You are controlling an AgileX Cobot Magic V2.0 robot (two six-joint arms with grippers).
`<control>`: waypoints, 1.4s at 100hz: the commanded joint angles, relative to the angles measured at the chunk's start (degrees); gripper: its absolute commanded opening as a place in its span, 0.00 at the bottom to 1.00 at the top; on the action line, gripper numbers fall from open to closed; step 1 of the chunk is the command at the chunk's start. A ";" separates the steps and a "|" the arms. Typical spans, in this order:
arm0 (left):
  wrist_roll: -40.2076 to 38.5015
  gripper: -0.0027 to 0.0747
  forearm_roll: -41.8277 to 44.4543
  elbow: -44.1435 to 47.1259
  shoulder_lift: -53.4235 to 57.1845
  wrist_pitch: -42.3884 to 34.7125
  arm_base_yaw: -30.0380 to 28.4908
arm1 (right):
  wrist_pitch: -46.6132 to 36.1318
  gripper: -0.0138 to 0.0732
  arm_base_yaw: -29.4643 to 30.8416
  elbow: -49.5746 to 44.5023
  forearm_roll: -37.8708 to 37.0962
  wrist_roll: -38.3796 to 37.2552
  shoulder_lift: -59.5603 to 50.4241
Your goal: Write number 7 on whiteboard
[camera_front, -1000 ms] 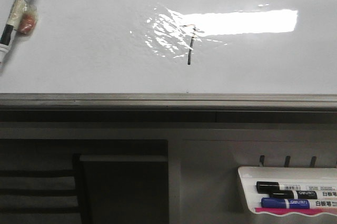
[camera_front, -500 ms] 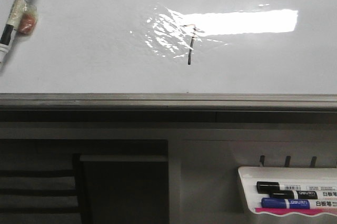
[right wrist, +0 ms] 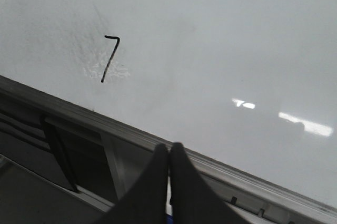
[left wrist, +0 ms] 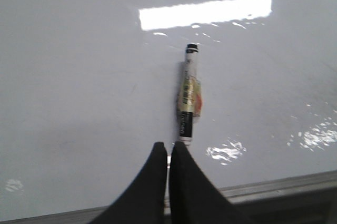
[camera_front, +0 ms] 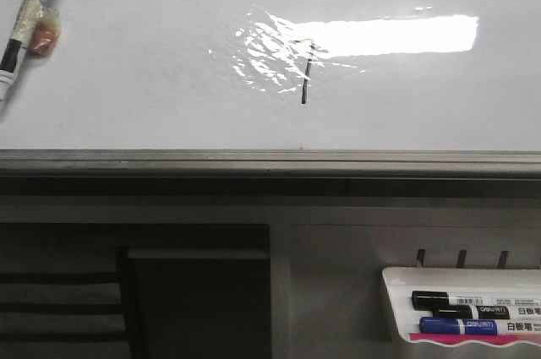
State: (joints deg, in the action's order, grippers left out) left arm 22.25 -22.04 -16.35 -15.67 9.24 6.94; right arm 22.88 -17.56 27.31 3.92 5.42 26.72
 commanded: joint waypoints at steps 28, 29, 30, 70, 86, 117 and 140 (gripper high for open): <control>-5.80 0.01 4.34 11.89 17.41 -5.54 -5.96 | -4.10 0.08 0.31 1.41 -0.29 0.33 0.10; -6.59 0.01 4.91 12.05 17.65 -5.54 -5.96 | -4.10 0.08 0.31 1.41 -0.29 0.33 0.10; -7.38 0.01 5.48 12.05 17.88 -5.46 -5.96 | -4.10 0.08 0.31 1.41 -0.29 0.33 0.10; -22.95 0.01 18.72 18.40 17.62 -11.27 -5.85 | -4.12 0.08 0.31 1.41 -0.29 0.33 0.10; -22.96 0.01 18.72 18.40 17.62 -10.11 -5.85 | -4.12 0.08 0.31 1.41 -0.29 0.33 0.10; -22.96 0.01 18.72 18.30 17.62 -10.11 -5.85 | -4.12 0.08 0.31 1.41 -0.29 0.33 0.10; -22.96 0.01 18.72 18.30 17.62 -10.11 -5.85 | -4.12 0.08 0.31 1.41 -0.29 0.33 0.10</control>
State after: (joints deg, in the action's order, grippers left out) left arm 0.00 -3.37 0.00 0.24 3.06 1.16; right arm 22.94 -17.56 27.31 3.92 5.42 26.72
